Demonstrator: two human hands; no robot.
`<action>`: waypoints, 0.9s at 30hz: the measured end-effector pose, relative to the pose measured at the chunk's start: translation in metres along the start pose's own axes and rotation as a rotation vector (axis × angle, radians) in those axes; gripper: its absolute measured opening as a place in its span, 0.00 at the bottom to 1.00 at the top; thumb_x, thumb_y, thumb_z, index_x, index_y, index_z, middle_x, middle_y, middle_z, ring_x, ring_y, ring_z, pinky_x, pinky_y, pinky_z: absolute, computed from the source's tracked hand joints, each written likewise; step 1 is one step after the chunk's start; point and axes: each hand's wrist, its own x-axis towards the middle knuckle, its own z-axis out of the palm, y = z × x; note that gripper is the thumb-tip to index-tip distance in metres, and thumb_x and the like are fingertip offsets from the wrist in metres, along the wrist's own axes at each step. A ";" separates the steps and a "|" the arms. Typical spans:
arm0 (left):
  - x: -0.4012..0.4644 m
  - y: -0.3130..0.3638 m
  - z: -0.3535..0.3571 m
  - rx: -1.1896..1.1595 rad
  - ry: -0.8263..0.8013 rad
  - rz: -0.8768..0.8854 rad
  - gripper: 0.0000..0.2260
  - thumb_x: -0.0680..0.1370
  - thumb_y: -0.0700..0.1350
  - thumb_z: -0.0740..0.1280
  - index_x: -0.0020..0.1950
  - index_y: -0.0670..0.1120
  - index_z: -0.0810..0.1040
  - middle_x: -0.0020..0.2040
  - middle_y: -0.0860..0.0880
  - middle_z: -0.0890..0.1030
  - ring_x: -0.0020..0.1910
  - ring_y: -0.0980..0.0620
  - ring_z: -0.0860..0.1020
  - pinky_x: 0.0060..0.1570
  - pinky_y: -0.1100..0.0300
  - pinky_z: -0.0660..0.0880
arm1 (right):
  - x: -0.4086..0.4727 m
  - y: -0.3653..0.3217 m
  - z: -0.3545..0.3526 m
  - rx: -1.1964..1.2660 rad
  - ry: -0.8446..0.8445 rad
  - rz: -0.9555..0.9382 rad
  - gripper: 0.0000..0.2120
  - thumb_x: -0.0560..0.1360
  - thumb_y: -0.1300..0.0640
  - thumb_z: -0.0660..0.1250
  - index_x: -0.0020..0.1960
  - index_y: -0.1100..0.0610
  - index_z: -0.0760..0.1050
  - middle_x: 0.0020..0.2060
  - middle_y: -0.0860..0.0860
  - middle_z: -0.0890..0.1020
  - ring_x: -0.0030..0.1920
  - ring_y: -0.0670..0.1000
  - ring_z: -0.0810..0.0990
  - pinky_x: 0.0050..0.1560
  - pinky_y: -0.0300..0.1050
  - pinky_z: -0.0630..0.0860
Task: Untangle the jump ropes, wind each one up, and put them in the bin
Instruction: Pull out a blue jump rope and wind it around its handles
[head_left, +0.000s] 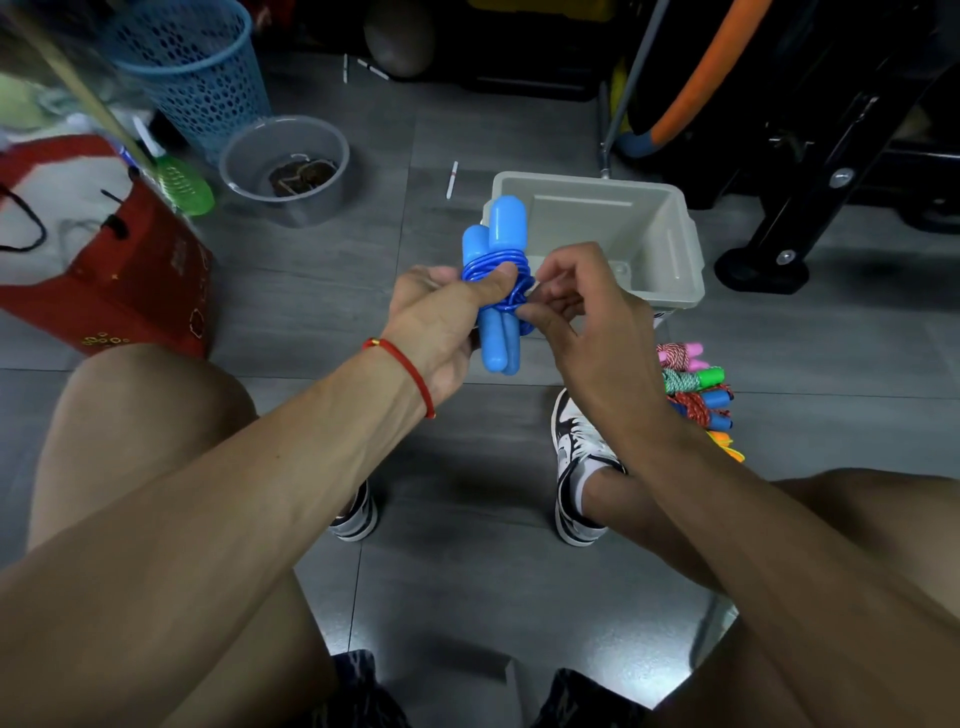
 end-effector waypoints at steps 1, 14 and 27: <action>-0.001 0.000 0.000 0.003 0.001 0.007 0.05 0.77 0.35 0.72 0.44 0.33 0.80 0.40 0.38 0.83 0.41 0.39 0.83 0.48 0.37 0.82 | 0.000 0.000 0.000 0.009 0.003 -0.016 0.09 0.77 0.62 0.71 0.55 0.60 0.76 0.43 0.52 0.83 0.43 0.50 0.81 0.47 0.43 0.78; -0.002 0.000 -0.005 -0.047 -0.033 0.004 0.06 0.78 0.35 0.70 0.45 0.32 0.78 0.40 0.38 0.82 0.38 0.43 0.83 0.42 0.45 0.83 | 0.004 0.018 0.008 -0.547 0.063 -0.490 0.04 0.79 0.65 0.67 0.53 0.62 0.80 0.44 0.56 0.80 0.45 0.59 0.75 0.43 0.56 0.73; 0.004 -0.003 -0.005 -0.076 0.037 0.062 0.24 0.72 0.36 0.77 0.62 0.31 0.70 0.55 0.32 0.81 0.47 0.38 0.84 0.51 0.35 0.80 | 0.002 0.000 0.009 0.281 0.157 0.150 0.04 0.75 0.60 0.74 0.47 0.58 0.79 0.40 0.51 0.83 0.40 0.51 0.83 0.45 0.51 0.81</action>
